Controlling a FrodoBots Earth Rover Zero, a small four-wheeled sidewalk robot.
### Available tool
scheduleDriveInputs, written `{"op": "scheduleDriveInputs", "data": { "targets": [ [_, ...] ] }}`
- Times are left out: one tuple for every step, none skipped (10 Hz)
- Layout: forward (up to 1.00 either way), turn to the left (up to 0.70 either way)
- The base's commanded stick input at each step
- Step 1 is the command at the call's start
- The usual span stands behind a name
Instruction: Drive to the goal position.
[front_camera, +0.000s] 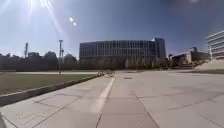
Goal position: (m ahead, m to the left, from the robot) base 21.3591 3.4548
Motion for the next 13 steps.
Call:
{"op": "scheduleDriveInputs", "data": {
  "targets": [
    [0.06, 0.0],
    [0.06, 0.0],
    [0.06, 0.0],
    [0.06, 0.0],
    [0.06, 0.0],
    [0.06, 0.0],
    [0.06, 0.0],
    [0.06, 0.0],
    [0.06, 0.0],
    [0.06, 0.0],
    [0.06, 0.0],
    [0.06, 0.0],
    [0.06, 0.0]
  ]
}}
